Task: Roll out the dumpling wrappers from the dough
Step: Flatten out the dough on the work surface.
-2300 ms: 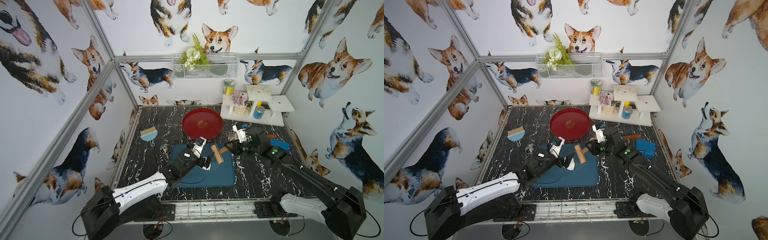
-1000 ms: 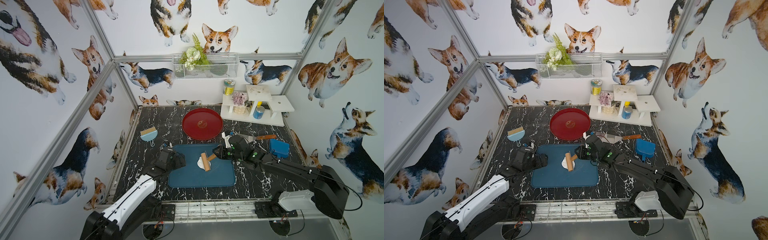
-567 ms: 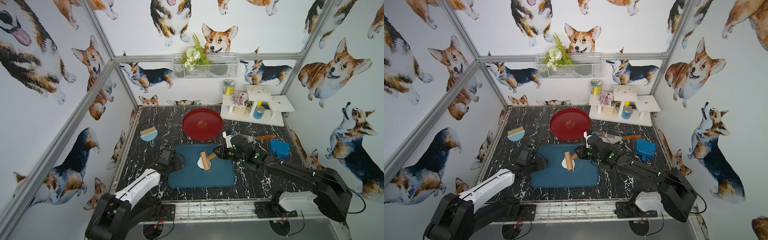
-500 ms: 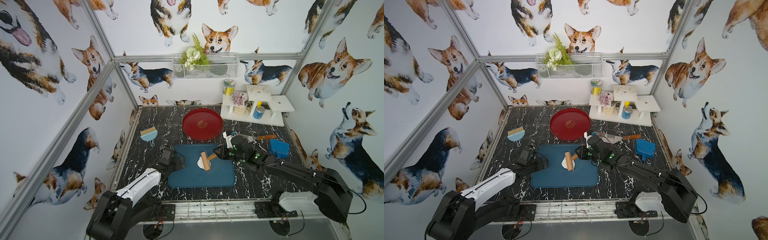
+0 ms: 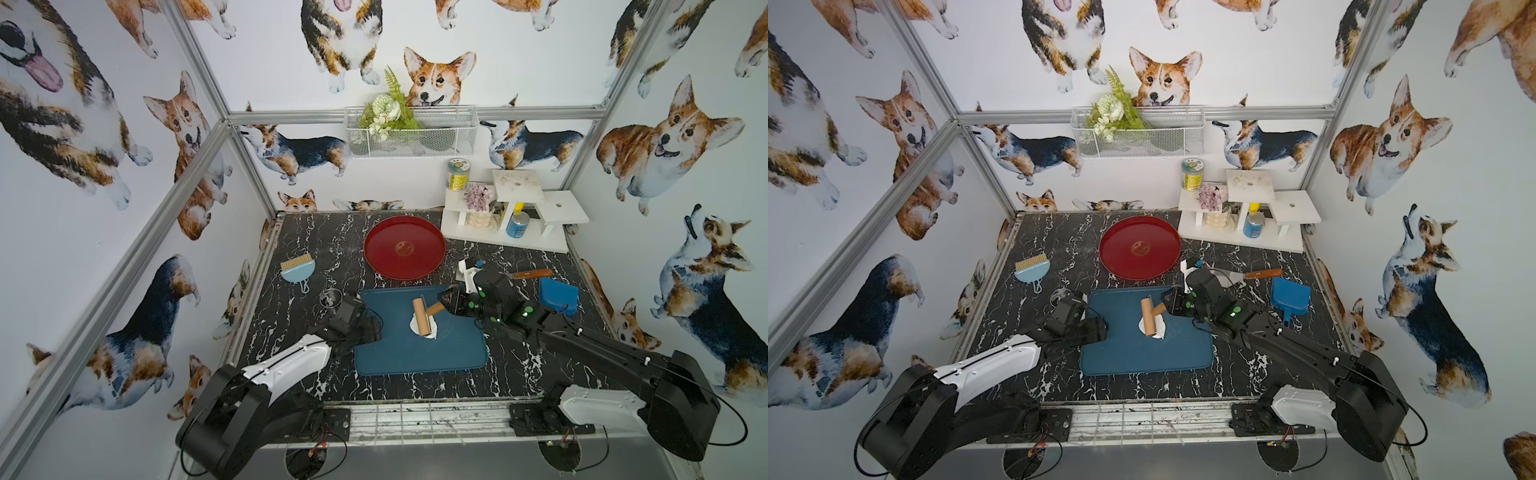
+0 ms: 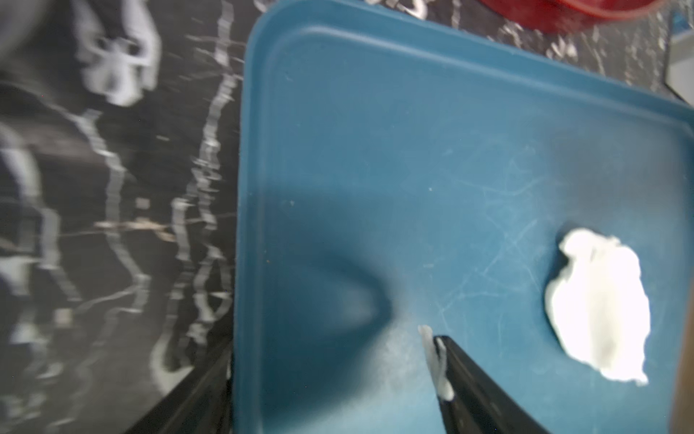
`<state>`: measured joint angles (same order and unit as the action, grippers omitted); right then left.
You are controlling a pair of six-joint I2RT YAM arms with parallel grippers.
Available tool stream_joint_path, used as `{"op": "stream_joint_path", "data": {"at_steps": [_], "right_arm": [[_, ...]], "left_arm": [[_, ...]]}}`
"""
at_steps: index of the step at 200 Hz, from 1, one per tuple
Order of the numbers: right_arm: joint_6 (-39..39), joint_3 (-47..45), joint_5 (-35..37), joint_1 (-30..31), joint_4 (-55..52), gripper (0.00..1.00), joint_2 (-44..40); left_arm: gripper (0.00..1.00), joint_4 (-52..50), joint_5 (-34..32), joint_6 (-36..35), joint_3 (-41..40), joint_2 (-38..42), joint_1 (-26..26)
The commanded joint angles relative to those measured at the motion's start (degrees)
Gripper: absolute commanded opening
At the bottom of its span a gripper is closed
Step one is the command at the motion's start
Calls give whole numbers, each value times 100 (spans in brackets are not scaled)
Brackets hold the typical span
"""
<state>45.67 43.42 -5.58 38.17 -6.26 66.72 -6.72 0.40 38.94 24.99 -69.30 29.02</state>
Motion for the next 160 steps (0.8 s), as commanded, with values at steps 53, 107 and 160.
{"op": "stream_joint_path", "data": {"at_steps": [53,107,160], "right_arm": [[-540,65,-47,-239,-835,0,-173],[-422,38,72,-402,-845,0,199],[-420,10,159,-601,-990,0,296]], "left_arm": [[74,443,-17,242,22,-277,236],[74,535,-3,184,69,-409,242],[81,584,-5,167,58,-418,239]]}}
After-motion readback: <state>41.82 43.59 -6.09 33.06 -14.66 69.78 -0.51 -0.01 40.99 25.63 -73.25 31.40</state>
